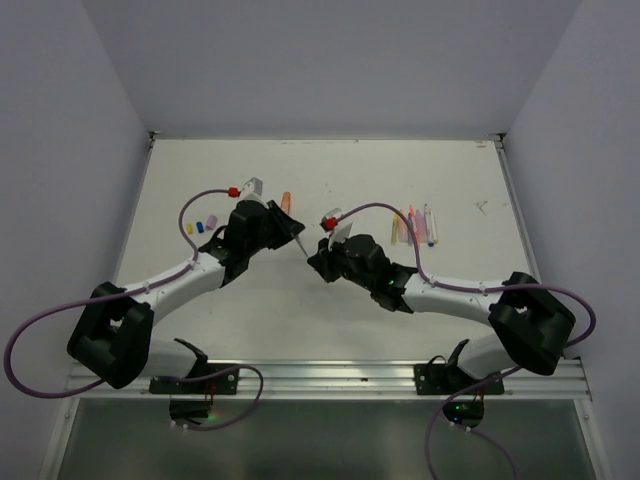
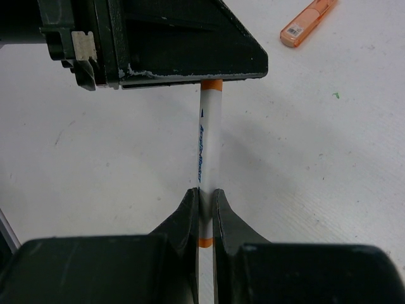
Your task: Open the pen caps
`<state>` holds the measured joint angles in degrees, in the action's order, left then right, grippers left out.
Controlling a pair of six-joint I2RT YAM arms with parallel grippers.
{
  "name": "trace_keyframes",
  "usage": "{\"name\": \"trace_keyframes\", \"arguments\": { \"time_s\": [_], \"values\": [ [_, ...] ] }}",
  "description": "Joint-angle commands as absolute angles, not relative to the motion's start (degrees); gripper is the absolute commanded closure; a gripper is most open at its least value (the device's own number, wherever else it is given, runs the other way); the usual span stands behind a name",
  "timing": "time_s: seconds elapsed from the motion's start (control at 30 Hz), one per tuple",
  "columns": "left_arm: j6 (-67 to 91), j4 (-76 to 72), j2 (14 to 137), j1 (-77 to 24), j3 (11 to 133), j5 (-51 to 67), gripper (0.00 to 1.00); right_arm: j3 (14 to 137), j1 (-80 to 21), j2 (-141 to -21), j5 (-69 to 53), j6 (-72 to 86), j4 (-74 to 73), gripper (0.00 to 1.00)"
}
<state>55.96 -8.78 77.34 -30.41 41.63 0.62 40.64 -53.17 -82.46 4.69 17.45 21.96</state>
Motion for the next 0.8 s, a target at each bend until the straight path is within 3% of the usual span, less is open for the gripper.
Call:
{"name": "trace_keyframes", "arguments": {
  "time_s": [0.0, 0.23, 0.33, 0.47, 0.63, 0.77],
  "values": [
    [56.60, -11.16, 76.20, -30.67, 43.68, -1.93, 0.72, 39.90, -53.53, -82.62, 3.87, 16.35, 25.49, 1.00],
    [56.69, -10.99, 76.11, -30.59, 43.86, -2.46, 0.76, 39.81, -53.61, -82.53, 3.95, 16.35, 25.75, 1.00],
    [56.95, -11.60, 76.11, -30.59, 43.51, -2.02, 0.83, 39.81, -53.70, -82.53, 4.13, 16.35, 25.84, 1.00],
    [57.04, -12.30, 76.20, -30.59, 42.80, -0.80, 1.00, 39.81, -53.70, -82.62, 4.04, 16.61, 25.84, 0.99],
    [54.94, -15.11, 74.71, -30.67, 40.79, -0.35, 1.00, 40.34, -53.70, -81.74, 2.99, 18.10, 25.23, 0.54],
    [52.21, -17.14, 72.25, -30.67, 38.85, 1.58, 1.00, 42.45, -53.61, -82.00, 3.78, 18.19, 22.94, 0.44]
  ]
}}
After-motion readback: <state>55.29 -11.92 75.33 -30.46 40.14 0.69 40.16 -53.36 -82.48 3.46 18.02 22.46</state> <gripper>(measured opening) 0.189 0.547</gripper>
